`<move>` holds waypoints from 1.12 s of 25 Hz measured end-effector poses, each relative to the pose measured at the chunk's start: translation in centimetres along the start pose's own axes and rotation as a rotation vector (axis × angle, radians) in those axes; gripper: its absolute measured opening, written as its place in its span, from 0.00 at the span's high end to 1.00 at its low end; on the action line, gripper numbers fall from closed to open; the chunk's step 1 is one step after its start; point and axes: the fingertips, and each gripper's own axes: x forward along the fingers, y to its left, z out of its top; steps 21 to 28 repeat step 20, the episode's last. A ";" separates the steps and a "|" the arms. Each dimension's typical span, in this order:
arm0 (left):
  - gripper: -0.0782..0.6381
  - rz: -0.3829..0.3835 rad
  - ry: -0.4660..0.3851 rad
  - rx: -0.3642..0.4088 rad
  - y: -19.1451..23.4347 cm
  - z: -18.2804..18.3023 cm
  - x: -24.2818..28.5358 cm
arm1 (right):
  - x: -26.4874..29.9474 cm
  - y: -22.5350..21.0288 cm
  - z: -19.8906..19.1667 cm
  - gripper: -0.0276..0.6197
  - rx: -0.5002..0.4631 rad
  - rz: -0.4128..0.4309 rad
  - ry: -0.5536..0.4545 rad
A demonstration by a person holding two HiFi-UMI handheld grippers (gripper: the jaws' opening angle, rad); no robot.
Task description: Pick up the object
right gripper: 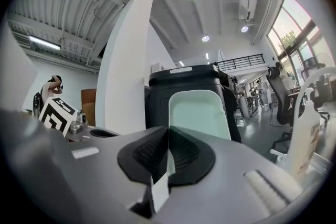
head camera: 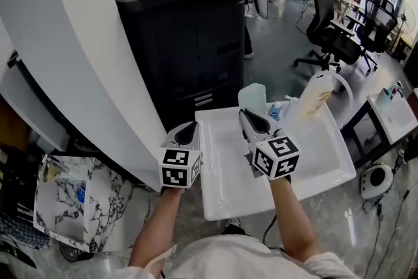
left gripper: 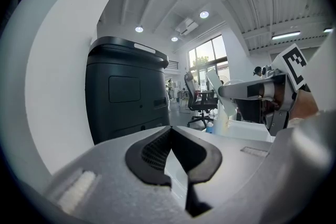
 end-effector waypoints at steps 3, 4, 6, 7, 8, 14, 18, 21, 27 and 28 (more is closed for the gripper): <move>0.88 -0.001 -0.004 0.004 -0.1 0.1 -0.2 | -0.4 -0.1 0.0 0.94 0.009 -0.007 -0.004; 0.88 -0.002 -0.005 0.005 -0.1 0.1 -0.2 | -0.4 -0.1 0.0 0.94 0.011 -0.008 -0.004; 0.88 -0.004 -0.004 0.007 -0.1 0.1 -0.2 | -0.4 -0.1 0.1 0.94 0.013 -0.009 -0.004; 0.88 -0.005 -0.003 0.007 -0.1 0.1 -0.2 | -0.5 0.0 0.1 0.94 0.013 -0.009 -0.005; 0.88 -0.006 -0.003 0.007 -0.2 0.1 -0.2 | -0.5 0.0 0.1 0.94 0.013 -0.009 -0.006; 0.88 -0.011 -0.002 0.006 -0.3 0.1 -0.2 | -0.6 0.2 0.3 0.94 0.002 -0.010 -0.012; 0.88 -0.011 -0.004 0.009 -0.2 0.1 -0.1 | -0.6 0.0 0.0 0.94 0.005 -0.012 -0.008; 0.88 -0.009 -0.005 0.012 -0.1 0.1 0.0 | -0.5 0.0 0.0 0.94 0.006 -0.011 -0.009; 0.88 -0.009 -0.005 0.012 -0.1 0.1 0.0 | -0.5 0.0 0.0 0.94 0.006 -0.011 -0.009; 0.88 -0.009 -0.005 0.012 -0.1 0.1 0.0 | -0.5 0.0 0.0 0.94 0.006 -0.011 -0.009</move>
